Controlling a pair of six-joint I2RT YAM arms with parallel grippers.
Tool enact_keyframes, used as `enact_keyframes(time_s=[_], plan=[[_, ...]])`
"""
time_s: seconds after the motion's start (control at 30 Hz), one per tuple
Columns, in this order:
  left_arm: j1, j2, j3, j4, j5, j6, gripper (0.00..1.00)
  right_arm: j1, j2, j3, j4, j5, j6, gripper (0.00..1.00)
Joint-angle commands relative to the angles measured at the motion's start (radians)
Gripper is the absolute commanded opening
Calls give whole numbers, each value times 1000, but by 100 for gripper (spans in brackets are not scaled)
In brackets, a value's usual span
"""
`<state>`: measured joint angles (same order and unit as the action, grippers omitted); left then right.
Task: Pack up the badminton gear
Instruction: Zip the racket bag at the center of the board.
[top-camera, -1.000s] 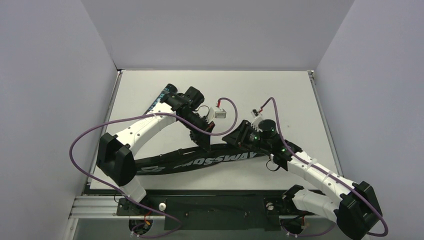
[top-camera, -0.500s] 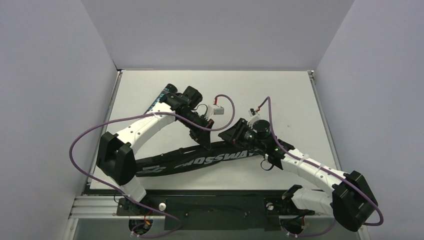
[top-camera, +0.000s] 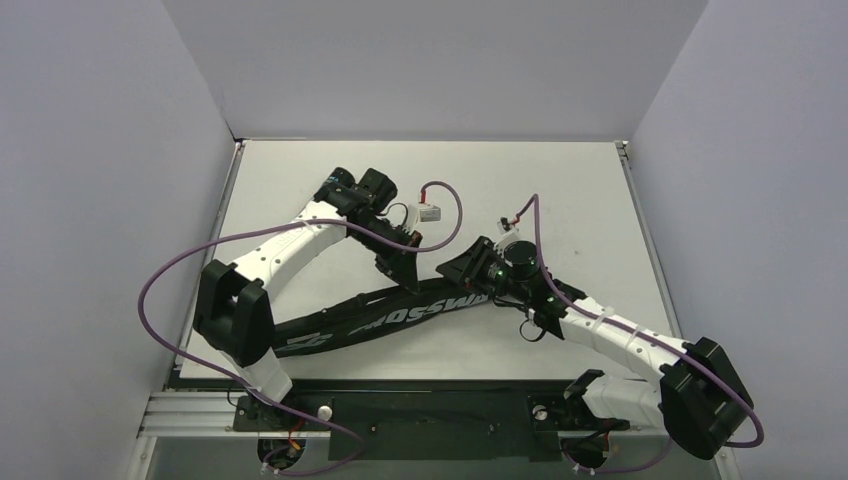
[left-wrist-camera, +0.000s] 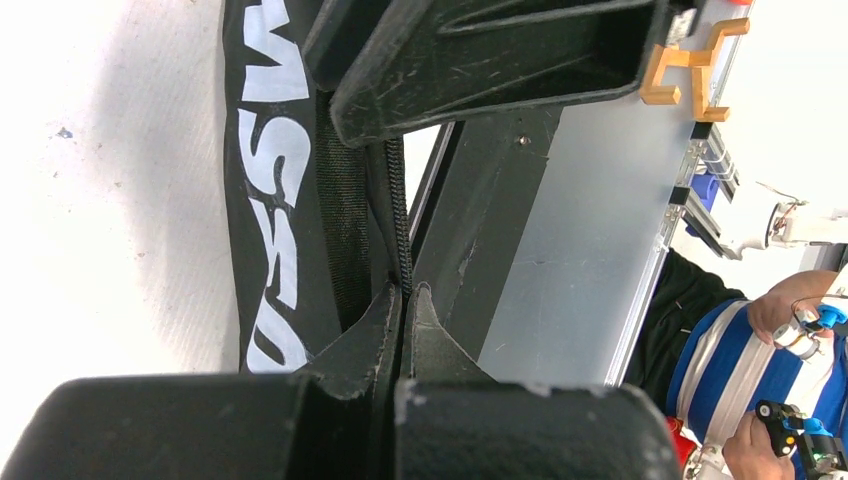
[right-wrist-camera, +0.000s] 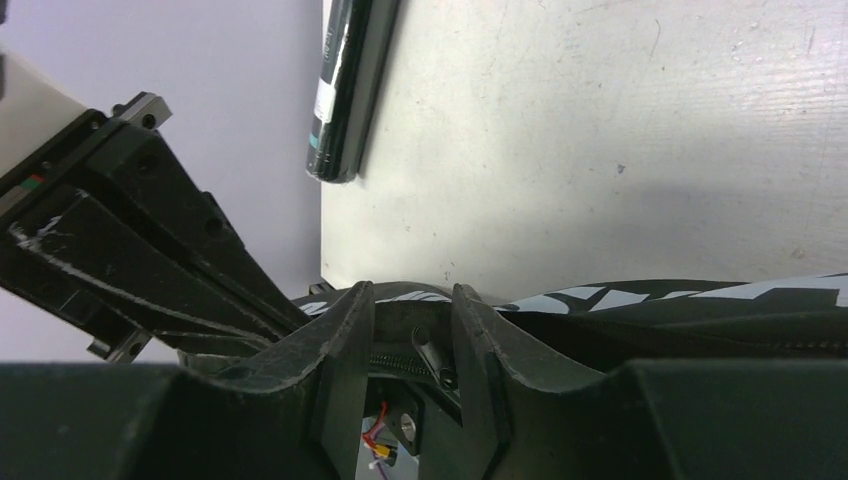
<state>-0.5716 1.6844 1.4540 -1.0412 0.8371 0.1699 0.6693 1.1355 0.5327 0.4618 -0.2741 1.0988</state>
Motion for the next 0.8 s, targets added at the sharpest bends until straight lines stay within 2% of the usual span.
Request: enact_keyframes(time_s=[0.0, 0.17, 0.47, 0.77], plan=[[7, -9, 24, -2, 105, 38, 0, -2, 27, 19, -9, -16, -40, 31], [8, 3, 45, -60, 128, 86, 0, -6, 22, 57, -67, -59, -138, 31], [-8, 36, 108, -248, 151, 265, 0, -17, -7, 241, -422, -106, -416, 30], [-15, 35, 123, -260, 158, 272, 0, -15, -31, 245, -481, -142, -438, 28]])
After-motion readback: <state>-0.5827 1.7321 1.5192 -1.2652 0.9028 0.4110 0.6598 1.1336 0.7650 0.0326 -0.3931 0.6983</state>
